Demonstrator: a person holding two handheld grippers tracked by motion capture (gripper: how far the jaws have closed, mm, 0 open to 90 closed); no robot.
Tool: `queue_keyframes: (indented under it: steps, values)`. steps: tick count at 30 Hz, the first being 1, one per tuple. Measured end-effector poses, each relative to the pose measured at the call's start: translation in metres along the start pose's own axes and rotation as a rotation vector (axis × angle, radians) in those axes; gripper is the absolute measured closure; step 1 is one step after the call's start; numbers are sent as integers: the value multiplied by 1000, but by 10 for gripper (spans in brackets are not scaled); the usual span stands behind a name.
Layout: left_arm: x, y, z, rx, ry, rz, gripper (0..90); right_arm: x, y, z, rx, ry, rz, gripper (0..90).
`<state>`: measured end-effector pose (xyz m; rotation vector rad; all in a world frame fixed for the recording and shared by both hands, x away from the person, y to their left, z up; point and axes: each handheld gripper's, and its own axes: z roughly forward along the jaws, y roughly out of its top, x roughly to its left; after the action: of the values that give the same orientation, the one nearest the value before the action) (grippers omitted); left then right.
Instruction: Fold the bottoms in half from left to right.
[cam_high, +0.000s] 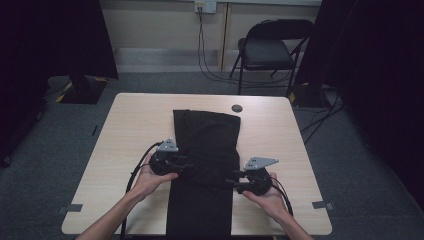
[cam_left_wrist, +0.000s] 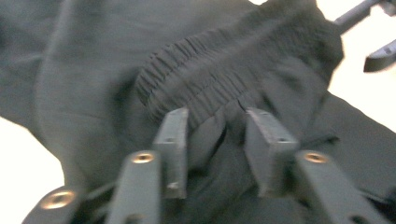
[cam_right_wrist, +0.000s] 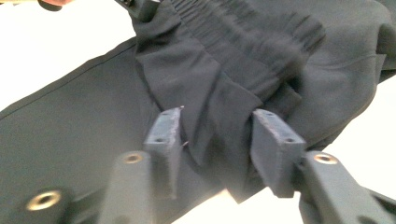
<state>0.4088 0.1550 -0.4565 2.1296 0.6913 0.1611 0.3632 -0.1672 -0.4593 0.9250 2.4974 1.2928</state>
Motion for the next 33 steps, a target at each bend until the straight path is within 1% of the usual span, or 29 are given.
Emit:
queue_keyframes:
  steps: [1, 2, 4, 5, 6, 7, 9, 10, 11, 12, 13, 14, 15, 16, 17, 18, 19, 21, 22, 23, 24, 25, 26, 27, 28, 29, 30, 31, 33]
  values:
    - [-3, -1, -2, 2, -1, 9, 629, 1, 1, -2, -5, 4, -4, 493]
    - [-5, -3, -3, 6, -13, 8, 636, 2, 2, -4, -12, -1, -8, 476]
    - [-7, -6, -7, 5, -23, 22, 652, 0, 9, -7, -37, -55, -19, 417]
    - [-8, -8, -9, 6, -34, 24, 658, -2, 14, -7, -56, -62, -18, 413]
    - [-9, -10, -10, 11, -43, 23, 662, -6, 20, -7, -75, -68, -6, 404]
    - [-10, -12, -10, 14, -42, 28, 659, -10, 26, -4, -93, -78, 7, 396]
    - [-10, -16, -9, 16, -44, 20, 621, -17, 37, 4, -112, -77, 11, 397]
    - [-10, -17, -8, 15, -36, 13, 601, -20, 41, 10, -110, -85, 16, 417]
    - [-9, -17, -8, 16, -35, 6, 585, -23, 43, 16, -109, -89, 26, 488]
    - [-7, -17, -8, 8, -30, -6, 568, -26, 44, 22, -104, -65, 38, 590]
    - [-5, -15, -9, -4, -15, -23, 551, -26, 43, 26, -98, -72, 35, 688]
    - [-3, -14, -11, -23, -7, -36, 534, -25, 41, 29, -99, -103, 28, 746]
    - [-1, -12, -13, -44, 6, -45, 529, -24, 39, 30, -95, -110, 24, 777]
    - [1, -11, -14, -62, 20, -58, 512, -21, 36, 28, -97, -131, 12, 808]
    - [2, -9, -15, -55, 17, -69, 489, -19, 33, 26, -98, -134, 1, 832]
    - [3, -7, -16, -36, 24, -53, 470, -17, 30, 23, -93, -123, -5, 842]
    - [3, -6, -18, -41, 32, -53, 449, -15, 28, 20, -85, -115, -3, 846]
    - [4, -4, -18, -54, 28, -62, 442, -11, 22, 14, -69, -90, -3, 852]
    - [4, -2, -17, -55, 35, -59, 439, -9, 18, 13, -57, -90, -2, 852]
    - [4, -1, -15, -56, 31, -59, 438, -8, 14, 13, -38, -89, -3, 851]
    - [4, -1, -11, -55, 24, -63, 438, -7, 10, 14, -13, -86, -7, 847]
    - [3, -1, -7, -46, 25, -61, 438, -7, 6, 16, 5, -86, -11, 823]
    - [2, -1, -2, -27, 22, -64, 436, -8, 4, 18, 12, -82, -7, 771]
    - [1, -1, 3, 4, 24, -52, 437, -9, 5, 18, 4, -86, 1, 690]
    - [-1, -2, 7, 30, 25, -32, 438, -10, 8, 17, -5, -98, 4, 645]
    - [-2, -4, 11, 45, 25, -29, 445, -11, 13, 18, -12, -98, -3, 595]
    - [-2, -6, 14, 56, 27, -27, 451, -13, 17, 19, -19, -98, -12, 525]
    - [-3, -8, 16, 69, 30, -35, 462, -14, 21, 21, -21, -94, -13, 462]
    - [-4, -15, 20, 94, 39, -35, 465, -19, 26, 28, -8, -78, -7, 365]
